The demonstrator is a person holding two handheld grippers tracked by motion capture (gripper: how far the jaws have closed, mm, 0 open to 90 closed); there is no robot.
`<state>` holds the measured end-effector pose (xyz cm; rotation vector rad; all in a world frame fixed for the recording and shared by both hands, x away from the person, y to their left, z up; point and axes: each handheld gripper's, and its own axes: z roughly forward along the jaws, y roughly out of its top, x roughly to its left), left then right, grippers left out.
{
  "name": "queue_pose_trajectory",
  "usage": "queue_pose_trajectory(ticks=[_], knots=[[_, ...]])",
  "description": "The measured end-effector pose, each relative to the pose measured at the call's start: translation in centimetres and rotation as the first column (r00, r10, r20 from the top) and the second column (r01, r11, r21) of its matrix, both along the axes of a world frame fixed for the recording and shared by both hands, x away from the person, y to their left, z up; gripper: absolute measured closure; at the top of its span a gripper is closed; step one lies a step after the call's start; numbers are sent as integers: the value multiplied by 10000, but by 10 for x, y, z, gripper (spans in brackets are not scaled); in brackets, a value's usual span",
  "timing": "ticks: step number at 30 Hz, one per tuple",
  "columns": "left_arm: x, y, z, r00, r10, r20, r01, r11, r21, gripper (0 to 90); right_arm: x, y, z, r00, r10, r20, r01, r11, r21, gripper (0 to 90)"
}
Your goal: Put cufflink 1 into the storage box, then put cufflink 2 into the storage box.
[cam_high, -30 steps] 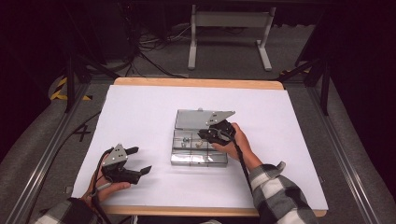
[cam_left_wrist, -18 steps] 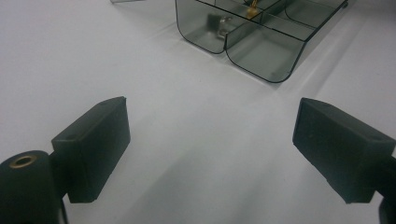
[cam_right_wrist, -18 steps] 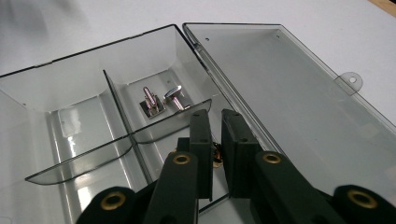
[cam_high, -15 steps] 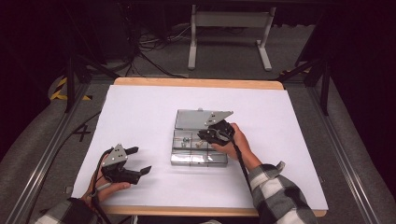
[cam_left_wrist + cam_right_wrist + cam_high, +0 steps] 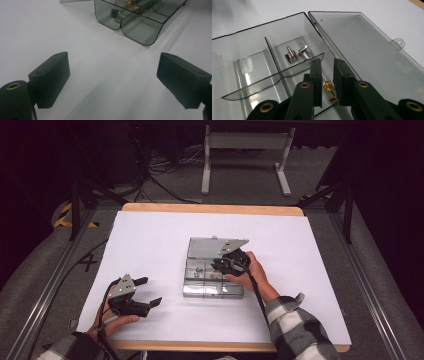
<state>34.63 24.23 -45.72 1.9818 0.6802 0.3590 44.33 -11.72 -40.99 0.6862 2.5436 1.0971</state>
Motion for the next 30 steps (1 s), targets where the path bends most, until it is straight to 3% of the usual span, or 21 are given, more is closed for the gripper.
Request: queue_pose_trajectory(ticks=[7,10,12,15,19,25,30], knots=[[0,-1,0,10000,-24,-57,24,10000,9,121,-4,-10,7,9996,-240,169,230,9981,566,743],[-1,0,0,9999,-55,-103,54,9999,-87,132,-8,-13,11,9990,-250,372,228,9981,580,703],[1,1,0,9999,-113,-19,113,9999,-61,134,-13,-17,13,9970,-323,698,301,9990,323,658],[1,1,0,9997,-82,-214,79,9999,-142,142,-19,-25,15,9971,-307,690,263,9976,634,622],[1,-1,0,9998,-86,-198,85,10000,-39,143,-31,-44,18,9921,-575,1114,513,9970,580,593],[2,-3,1,9998,-45,-175,50,9996,280,143,-45,-63,18,9879,-706,1382,640,9966,518,559],[1,-7,7,9999,-65,-150,63,9999,-125,142,-55,-87,18,9861,-1074,1267,966,9914,889,529]])
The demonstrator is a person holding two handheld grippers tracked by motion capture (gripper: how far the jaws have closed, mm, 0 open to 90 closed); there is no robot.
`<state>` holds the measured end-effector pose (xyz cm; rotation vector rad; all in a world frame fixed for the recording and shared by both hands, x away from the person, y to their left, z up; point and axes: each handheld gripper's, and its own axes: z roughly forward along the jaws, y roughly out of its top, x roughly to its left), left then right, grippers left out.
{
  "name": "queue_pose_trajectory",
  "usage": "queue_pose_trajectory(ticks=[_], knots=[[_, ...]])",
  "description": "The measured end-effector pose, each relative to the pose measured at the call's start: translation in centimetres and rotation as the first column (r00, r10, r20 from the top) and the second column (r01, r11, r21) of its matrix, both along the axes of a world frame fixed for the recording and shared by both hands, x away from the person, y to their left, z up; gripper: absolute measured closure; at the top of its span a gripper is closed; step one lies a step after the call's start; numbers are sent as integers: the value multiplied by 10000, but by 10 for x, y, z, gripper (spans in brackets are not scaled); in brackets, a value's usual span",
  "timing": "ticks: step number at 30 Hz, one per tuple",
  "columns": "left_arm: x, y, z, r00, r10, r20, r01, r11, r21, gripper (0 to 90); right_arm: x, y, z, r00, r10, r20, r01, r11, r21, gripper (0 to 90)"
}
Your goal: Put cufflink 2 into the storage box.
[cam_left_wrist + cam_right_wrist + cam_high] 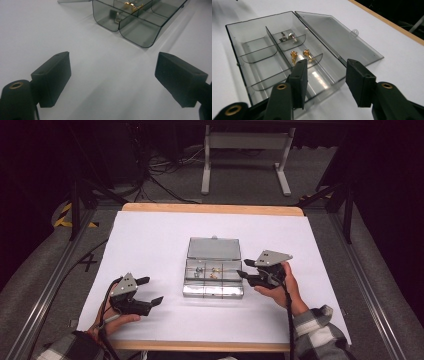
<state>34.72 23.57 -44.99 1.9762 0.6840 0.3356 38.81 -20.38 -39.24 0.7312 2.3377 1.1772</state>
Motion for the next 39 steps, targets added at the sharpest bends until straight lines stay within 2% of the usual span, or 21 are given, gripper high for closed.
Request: queue_pose_trajectory(ticks=[2,4,5,6,8,10,11,17,18,20,21,22,23,25,27,29,31,32,35,36,39], knots=[[1,0,3,10000,-4,93,5,10000,-47,141,0,-7,1,9999,-170,-28,170,9998,75,516],[3,-2,5,9999,18,-154,-22,9995,-316,142,3,-12,1,9995,-304,-107,307,9991,281,500],[4,-2,6,10000,-10,-70,8,9997,-250,143,4,-14,1,9990,-429,-132,433,9986,320,480],[5,-4,6,9998,-53,-212,46,9994,-340,143,5,-15,1,9988,-458,-144,463,9984,336,465],[9,-7,10,9999,-124,-27,124,9998,-141,146,7,-16,0,9980,-608,-149,613,9975,360,454],[11,-10,13,9997,-211,-133,207,9994,-269,156,9,-18,0,9978,-659,-117,663,9970,396,439],[12,-11,15,9995,-242,-182,235,9990,-373,156,9,-19,0,9973,-723,-158,731,9957,563,436],[19,-23,23,9983,-562,-177,551,9968,-582,167,12,-25,1,9962,-836,-255,854,9932,794,451],[20,-26,23,9978,-613,-239,597,9963,-611,172,13,-25,2,9963,-789,-342,819,9917,995,462],[25,-34,24,9970,-754,-190,746,9963,-426,187,15,-25,2,9967,-709,-398,746,9924,980,480],[28,-38,23,9949,-976,-272,964,9945,-415,207,16,-24,2,9967,-749,-311,773,9933,861,491],[31,-43,23,9934,-1131,-183,1129,9936,-99,248,17,-24,4,9970,-741,-217,756,9940,792,502],[34,-47,22,9933,-1158,-54,1159,9931,173,272,20,-25,7,9970,-736,-243,756,9926,947,513],[38,-49,22,9916,-1279,-172,1281,9917,80,342,26,-26,12,9961,-820,-315,854,9878,1301,532],[43,-53,23,9906,-1351,-225,1354,9907,117,371,28,-25,12,9959,-834,-362,874,9881,1268,534],[48,-55,24,9893,-1453,-121,1455,9892,202,465,32,-23,10,9955,-842,-433,888,9889,1194,544],[52,-56,25,9905,-1369,-103,1372,9899,347,540,37,-22,7,9939,-848,-705,934,9874,1278,544],[54,-55,25,9904,-1377,-89,1378,9901,246,579,40,-21,5,9929,-875,-802,971,9874,1246,542],[59,-53,26,9930,-1184,-37,1185,9925,295,713,45,-18,2,9902,-947,-1030,1074,9862,1263,539],[62,-52,27,9943,-1064,-42,1065,9939,289,713,47,-17,1,9893,-974,-1090,1109,9858,1263,537],[70,-51,24,9958,-915,-22,915,9946,479,811,57,-14,-3,9837,-998,-1495,1214,9823,1427,543]])
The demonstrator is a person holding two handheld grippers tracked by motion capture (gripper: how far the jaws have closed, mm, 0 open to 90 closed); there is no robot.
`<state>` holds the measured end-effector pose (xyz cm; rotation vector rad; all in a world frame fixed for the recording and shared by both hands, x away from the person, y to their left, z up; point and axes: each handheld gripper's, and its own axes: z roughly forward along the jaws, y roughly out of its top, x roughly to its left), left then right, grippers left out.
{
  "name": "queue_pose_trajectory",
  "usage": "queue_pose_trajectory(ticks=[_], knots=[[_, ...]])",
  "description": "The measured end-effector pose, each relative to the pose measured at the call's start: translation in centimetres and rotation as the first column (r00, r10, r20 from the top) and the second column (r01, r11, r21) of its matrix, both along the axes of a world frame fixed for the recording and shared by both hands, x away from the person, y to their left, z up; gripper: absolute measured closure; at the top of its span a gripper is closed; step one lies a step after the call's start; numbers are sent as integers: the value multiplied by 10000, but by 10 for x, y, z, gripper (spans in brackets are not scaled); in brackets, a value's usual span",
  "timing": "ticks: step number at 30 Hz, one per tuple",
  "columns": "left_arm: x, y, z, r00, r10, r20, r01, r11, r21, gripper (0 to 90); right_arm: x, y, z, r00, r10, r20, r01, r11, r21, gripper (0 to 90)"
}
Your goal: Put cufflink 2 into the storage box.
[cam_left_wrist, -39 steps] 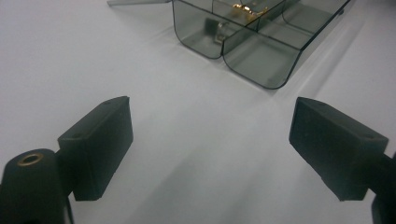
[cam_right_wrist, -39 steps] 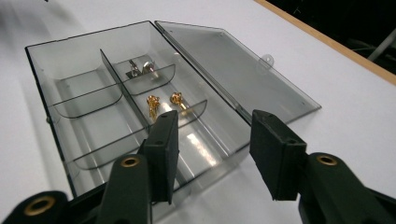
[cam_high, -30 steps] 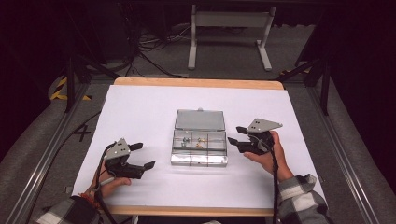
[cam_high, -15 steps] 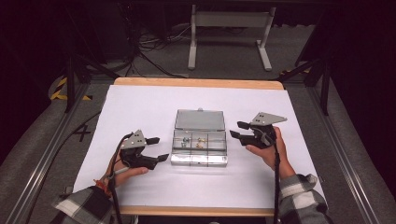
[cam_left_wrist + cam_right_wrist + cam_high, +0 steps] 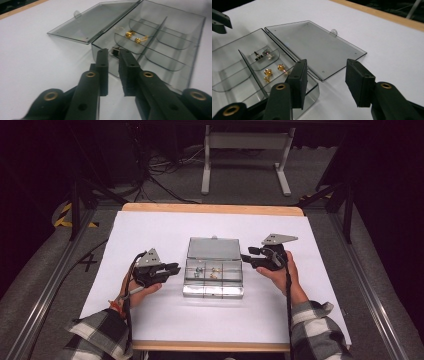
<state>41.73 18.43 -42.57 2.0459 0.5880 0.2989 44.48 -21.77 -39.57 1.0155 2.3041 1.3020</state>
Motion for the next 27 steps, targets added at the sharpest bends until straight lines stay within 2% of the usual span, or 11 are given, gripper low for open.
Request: queue_pose_trajectory(ticks=[2,6,8,11,14,16,18,21,22,23,27], knots=[[7,-2,-3,9999,82,-91,-80,9998,208,846,8,2,-4,9996,-152,-254,153,9999,43,561],[20,-3,-4,9994,235,-246,-236,9997,-9,900,19,6,-10,9974,-277,-667,286,9995,117,567],[25,-6,-6,9995,265,-156,-264,9996,115,900,26,8,-14,9958,-314,-861,326,9994,119,571],[35,-12,-12,9987,360,-348,-340,9978,567,900,32,10,-18,9926,-434,-1136,450,9989,118,572],[44,-11,-12,9971,535,-548,-519,9982,304,900,39,10,-22,9878,-638,-1420,668,9976,167,565],[48,-14,-14,9971,574,-496,-543,9966,619,900,41,10,-25,9865,-640,-1507,681,9974,221,559],[52,-17,-18,9959,645,-636,-593,9950,808,900,44,11,-28,9836,-699,-1661,740,9971,182,549],[59,-19,-19,9949,669,-757,-611,9952,758,900,48,10,-30,9794,-720,-1887,815,9957,429,524],[60,-21,-20,9950,737,-679,-676,9939,876,900,49,10,-31,9783,-752,-1930,851,9954,437,515],[61,-22,-20,9953,750,-620,-688,9930,956,893,51,10,-32,9750,-655,-2122,792,9952,568,498],[68,-27,-22,9937,764,-817,-662,9905,1208,892,59,10,-35,9627,-559,-2648,827,9924,912,448]])
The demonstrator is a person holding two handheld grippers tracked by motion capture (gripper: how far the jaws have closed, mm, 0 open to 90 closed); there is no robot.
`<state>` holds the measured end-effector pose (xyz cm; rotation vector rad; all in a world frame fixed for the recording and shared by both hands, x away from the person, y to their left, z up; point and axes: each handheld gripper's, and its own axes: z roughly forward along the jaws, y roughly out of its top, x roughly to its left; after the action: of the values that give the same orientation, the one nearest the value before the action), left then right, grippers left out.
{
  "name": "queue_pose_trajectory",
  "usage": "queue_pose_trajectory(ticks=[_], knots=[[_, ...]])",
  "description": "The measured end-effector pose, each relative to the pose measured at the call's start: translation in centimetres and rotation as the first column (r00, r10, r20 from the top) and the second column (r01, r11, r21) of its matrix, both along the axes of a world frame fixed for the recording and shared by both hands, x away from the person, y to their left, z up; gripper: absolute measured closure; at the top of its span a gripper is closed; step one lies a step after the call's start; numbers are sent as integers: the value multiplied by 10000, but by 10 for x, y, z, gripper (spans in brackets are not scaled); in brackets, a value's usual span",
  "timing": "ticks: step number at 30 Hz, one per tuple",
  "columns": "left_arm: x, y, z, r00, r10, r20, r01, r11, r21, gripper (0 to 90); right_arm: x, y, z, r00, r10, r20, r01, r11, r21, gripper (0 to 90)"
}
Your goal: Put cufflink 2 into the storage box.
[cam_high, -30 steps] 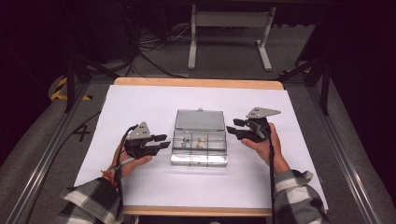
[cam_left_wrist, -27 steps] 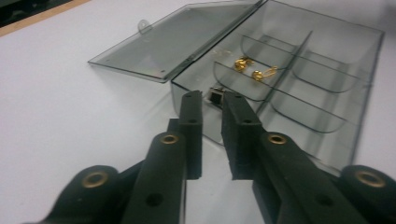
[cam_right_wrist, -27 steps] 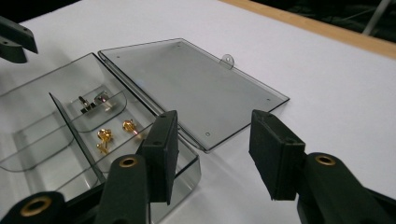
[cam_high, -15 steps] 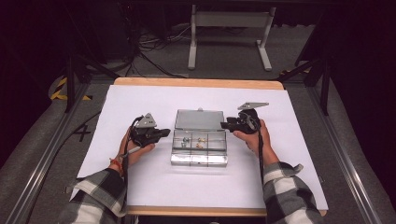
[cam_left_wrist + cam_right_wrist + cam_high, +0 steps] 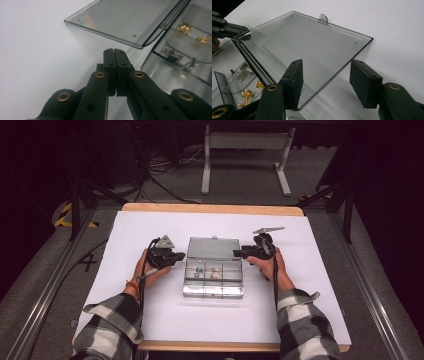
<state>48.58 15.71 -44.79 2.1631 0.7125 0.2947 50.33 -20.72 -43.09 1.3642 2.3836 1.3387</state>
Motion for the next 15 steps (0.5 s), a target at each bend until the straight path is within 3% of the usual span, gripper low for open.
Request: queue_pose_trajectory(ticks=[4,8,10,15], knots=[[5,-2,-1,9999,152,-70,-152,9998,-121,882,7,4,-4,9984,-17,-567,38,9993,367,355],[6,-5,0,9999,171,-13,-172,9997,-176,881,10,4,-7,9952,-55,-978,117,9980,627,324],[7,-9,-1,10000,74,-42,-74,9999,97,881,12,4,-9,9925,-83,-1221,185,9965,819,302],[8,-12,-3,9997,222,-45,-221,9997,70,883,14,5,-11,9903,-77,-1388,210,9953,941,291]])
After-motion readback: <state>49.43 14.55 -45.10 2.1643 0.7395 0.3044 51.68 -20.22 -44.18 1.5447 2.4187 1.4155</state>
